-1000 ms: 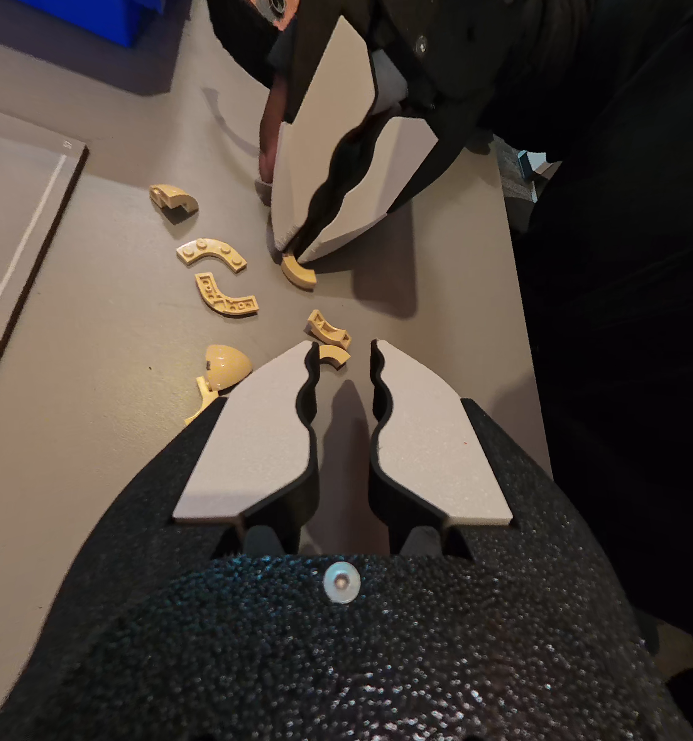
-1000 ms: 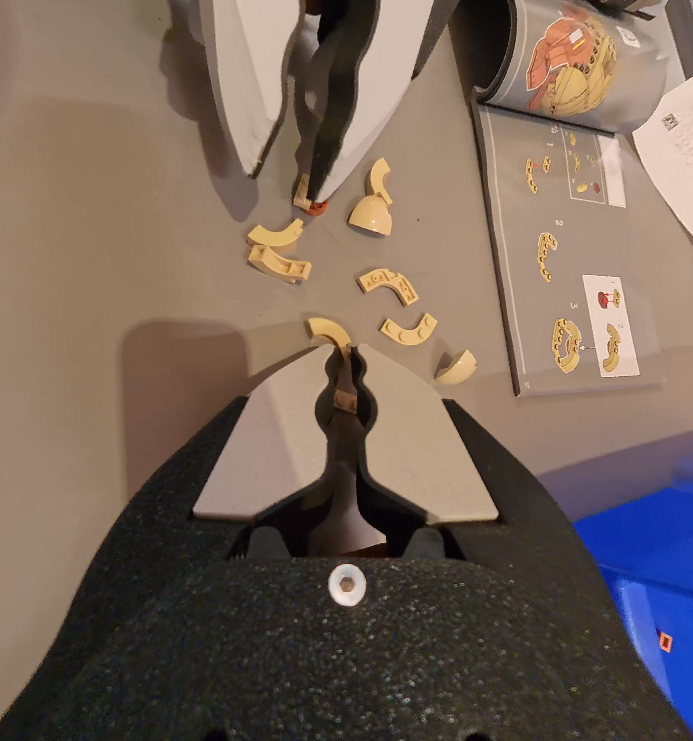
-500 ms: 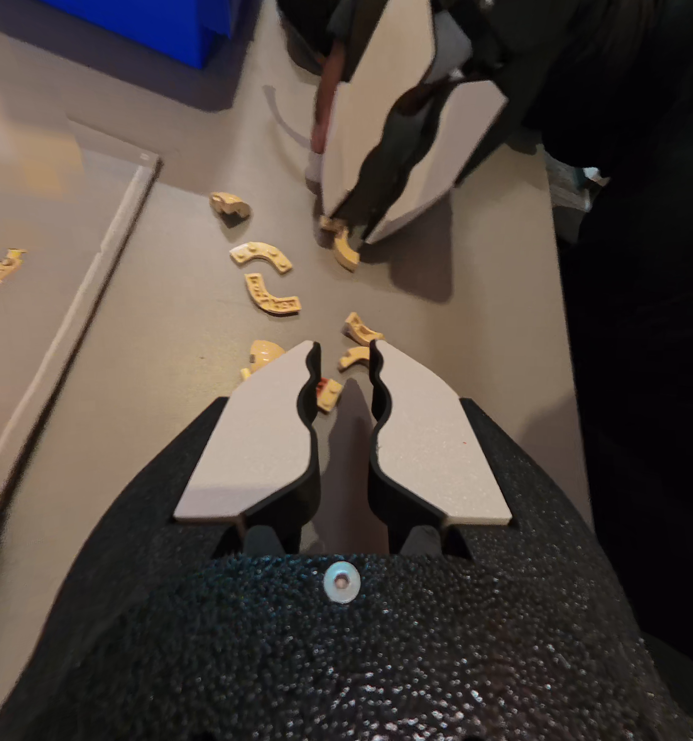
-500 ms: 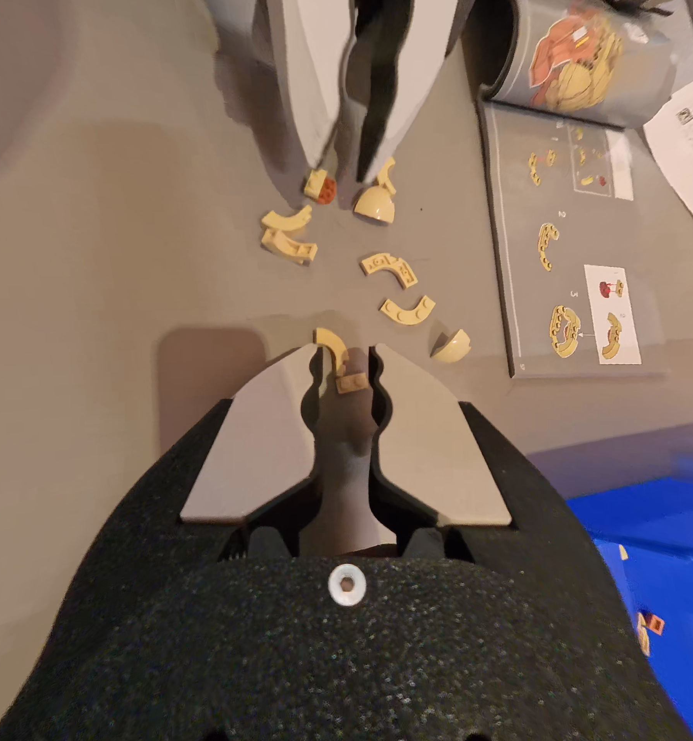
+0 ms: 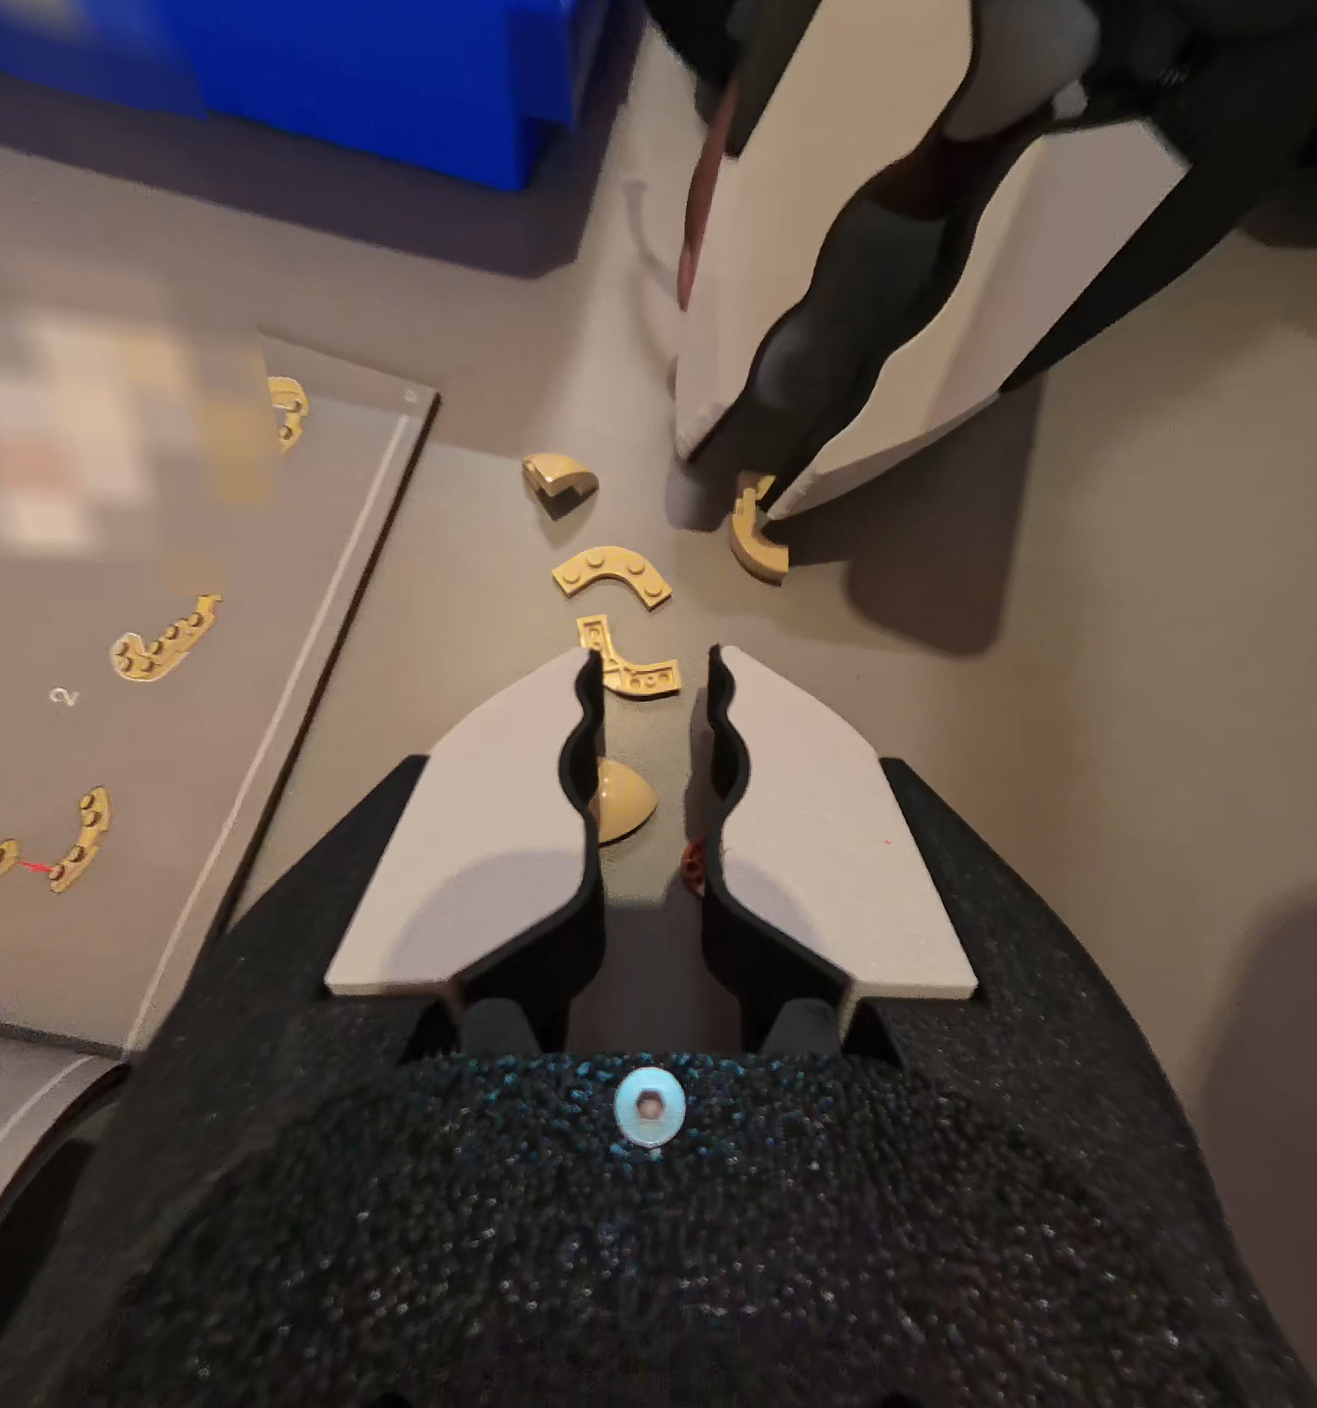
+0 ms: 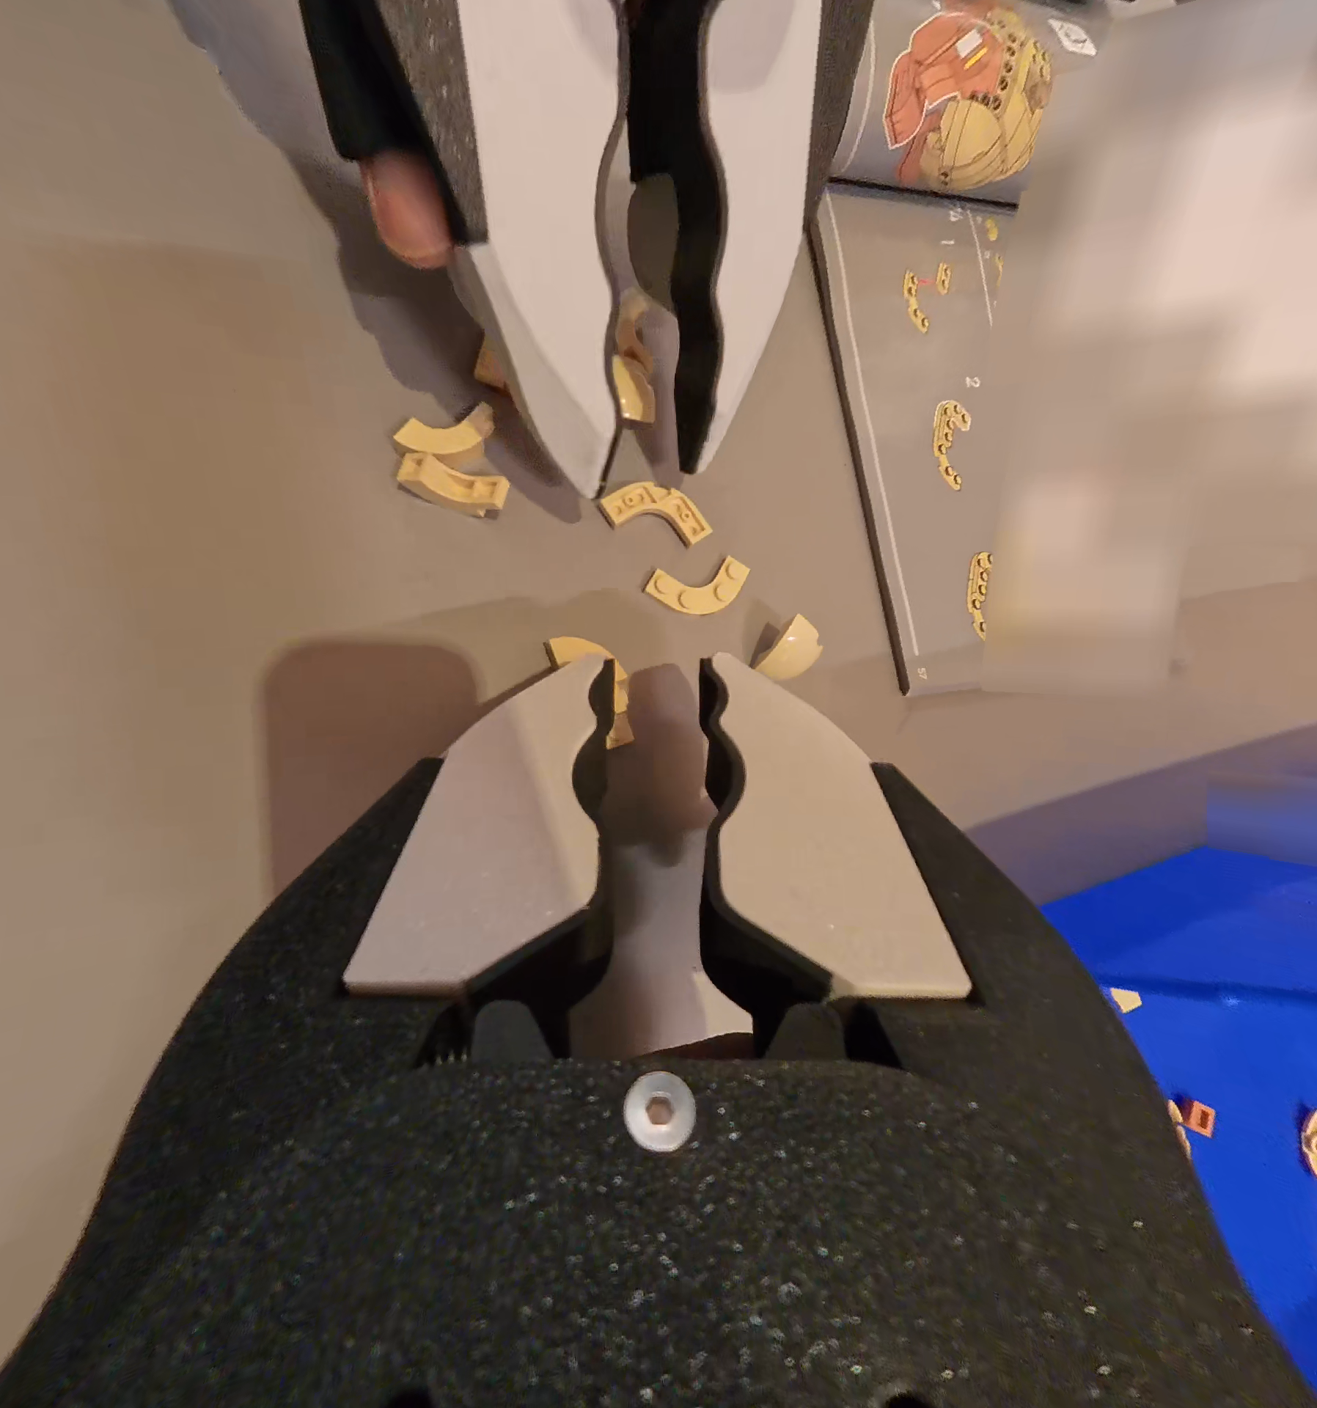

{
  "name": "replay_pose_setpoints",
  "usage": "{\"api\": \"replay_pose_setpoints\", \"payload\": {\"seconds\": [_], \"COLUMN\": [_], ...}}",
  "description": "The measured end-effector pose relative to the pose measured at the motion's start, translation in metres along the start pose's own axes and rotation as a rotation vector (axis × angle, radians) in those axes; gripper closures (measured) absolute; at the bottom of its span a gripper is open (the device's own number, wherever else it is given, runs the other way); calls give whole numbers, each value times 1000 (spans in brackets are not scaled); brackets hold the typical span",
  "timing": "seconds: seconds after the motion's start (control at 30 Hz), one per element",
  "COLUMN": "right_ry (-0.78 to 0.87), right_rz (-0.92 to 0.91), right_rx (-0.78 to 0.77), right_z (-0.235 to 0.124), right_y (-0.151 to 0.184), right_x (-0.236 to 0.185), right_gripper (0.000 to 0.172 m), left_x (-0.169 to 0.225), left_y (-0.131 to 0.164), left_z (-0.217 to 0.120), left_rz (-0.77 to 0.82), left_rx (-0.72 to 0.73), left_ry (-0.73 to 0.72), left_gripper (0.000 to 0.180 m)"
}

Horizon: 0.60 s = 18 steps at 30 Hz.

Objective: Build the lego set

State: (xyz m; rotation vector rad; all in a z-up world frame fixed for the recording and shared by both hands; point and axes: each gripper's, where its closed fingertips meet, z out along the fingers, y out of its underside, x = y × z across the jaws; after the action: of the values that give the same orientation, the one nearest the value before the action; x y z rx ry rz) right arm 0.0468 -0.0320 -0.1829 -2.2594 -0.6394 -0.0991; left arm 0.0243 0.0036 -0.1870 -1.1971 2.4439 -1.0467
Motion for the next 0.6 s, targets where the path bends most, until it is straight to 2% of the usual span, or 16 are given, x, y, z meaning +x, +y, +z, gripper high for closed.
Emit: {"api": "replay_pose_setpoints", "payload": {"seconds": [0.17,0.23,0.37,0.4,0.6], "right_ry": [1,1,16,22,32], "right_rz": [8,7,-15,-22,-66], "right_rx": [8,9,22,30,25], "right_z": [-3,-3,-2,-2,3], "right_y": [1,1,-1,-3,-2], "right_x": [2,1,1,1,-2], "right_gripper": [151,151,151,151,149], "left_x": [-7,-4,0,0,-2], "left_y": [5,5,3,4,3], "left_z": [9,13,15,14,6], "left_rz": [23,28,14,9,-54], "left_rx": [-89,-101,-88,-88,-29], "left_ry": [-62,-47,-21,-12,29], "left_gripper": [151,157,159,174,174]}}
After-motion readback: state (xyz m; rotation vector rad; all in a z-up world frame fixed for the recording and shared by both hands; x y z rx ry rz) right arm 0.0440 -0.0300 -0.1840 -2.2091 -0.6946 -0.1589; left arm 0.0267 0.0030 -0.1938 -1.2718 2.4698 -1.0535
